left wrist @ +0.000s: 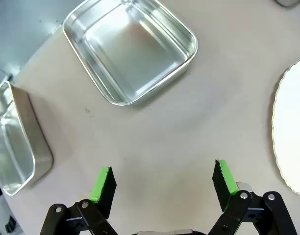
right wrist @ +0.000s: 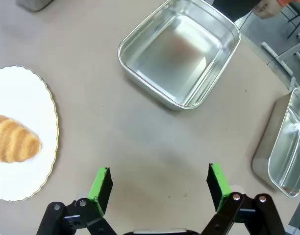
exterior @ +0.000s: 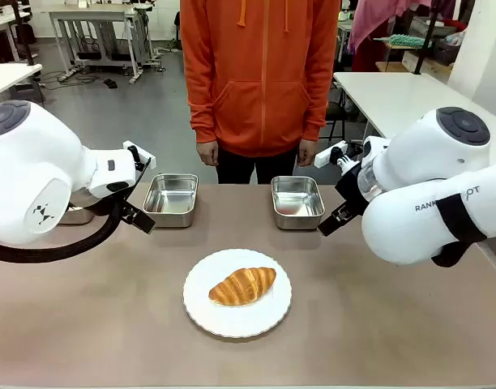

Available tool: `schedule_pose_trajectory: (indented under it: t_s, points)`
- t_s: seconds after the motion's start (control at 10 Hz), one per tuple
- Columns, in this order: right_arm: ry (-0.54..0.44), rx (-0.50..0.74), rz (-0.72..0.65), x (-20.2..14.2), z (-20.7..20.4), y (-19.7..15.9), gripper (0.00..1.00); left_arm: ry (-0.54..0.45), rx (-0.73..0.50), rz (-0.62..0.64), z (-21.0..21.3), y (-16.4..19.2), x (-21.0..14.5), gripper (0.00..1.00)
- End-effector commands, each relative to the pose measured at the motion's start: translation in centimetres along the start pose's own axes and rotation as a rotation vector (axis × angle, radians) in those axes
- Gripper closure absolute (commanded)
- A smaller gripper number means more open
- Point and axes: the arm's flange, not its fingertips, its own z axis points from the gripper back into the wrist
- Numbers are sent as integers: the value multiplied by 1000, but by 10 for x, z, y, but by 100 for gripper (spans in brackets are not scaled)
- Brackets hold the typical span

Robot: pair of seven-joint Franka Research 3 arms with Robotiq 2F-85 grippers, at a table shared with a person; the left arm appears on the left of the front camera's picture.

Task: Place the bread in the container.
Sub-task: Place the Butter Roll into the Airtight Container indicated by the human.

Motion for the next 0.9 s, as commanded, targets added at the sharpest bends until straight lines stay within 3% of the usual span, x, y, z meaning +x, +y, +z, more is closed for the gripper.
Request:
schedule_pose_trajectory:
  t_s: [0.0,0.8]
  points:
    - [0,0,0,0,0,0,0,0,0,0,0,0,0,0]
    - [0,0,0,0,0,0,0,0,0,0,0,0,0,0]
